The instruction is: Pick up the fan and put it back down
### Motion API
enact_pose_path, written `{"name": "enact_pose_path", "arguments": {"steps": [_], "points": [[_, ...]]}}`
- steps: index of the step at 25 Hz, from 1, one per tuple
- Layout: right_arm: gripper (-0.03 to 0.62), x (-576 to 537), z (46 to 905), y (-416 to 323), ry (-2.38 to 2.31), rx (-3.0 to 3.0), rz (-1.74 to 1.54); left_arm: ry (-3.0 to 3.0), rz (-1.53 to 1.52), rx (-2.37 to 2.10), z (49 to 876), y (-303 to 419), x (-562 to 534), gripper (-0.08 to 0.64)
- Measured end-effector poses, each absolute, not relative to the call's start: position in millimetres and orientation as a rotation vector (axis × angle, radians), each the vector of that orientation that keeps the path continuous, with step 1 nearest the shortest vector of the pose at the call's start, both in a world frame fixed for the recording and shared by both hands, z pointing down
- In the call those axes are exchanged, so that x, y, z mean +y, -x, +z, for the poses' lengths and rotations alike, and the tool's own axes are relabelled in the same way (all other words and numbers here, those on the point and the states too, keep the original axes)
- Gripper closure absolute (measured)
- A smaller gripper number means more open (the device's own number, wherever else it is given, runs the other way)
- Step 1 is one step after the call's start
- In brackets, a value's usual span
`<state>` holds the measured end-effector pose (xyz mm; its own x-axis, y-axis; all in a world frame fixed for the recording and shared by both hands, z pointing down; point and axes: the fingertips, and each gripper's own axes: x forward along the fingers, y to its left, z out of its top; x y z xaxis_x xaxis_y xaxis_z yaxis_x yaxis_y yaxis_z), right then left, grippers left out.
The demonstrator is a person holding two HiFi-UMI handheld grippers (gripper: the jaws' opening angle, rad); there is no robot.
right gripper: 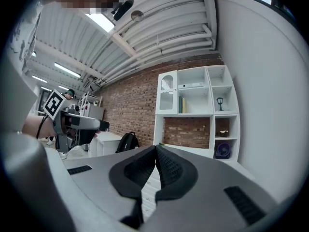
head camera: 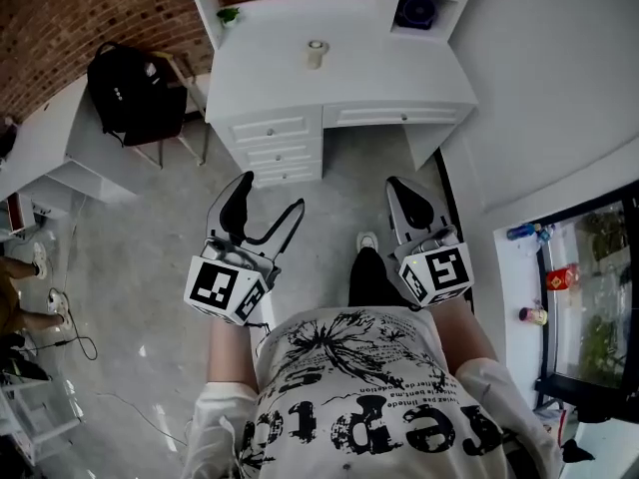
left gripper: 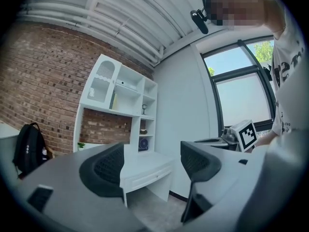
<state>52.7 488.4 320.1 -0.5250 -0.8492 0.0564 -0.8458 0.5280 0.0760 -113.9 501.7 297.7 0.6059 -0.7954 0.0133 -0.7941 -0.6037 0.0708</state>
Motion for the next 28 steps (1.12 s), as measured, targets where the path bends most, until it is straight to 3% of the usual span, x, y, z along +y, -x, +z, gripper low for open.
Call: {"name": "enact_pose_path", "arguments": {"steps": [20, 28], "points": [[0.577, 147, 315, -179, -1.222, -2.836, -0.046, -2.562, 0.117, -1.669, 306, -17, 185, 0.207], [0.577, 60, 338, -172, -1.197, -2.815, 0.024, -2.537, 0.211, -1.625, 330, -18, 88, 0.207]]}}
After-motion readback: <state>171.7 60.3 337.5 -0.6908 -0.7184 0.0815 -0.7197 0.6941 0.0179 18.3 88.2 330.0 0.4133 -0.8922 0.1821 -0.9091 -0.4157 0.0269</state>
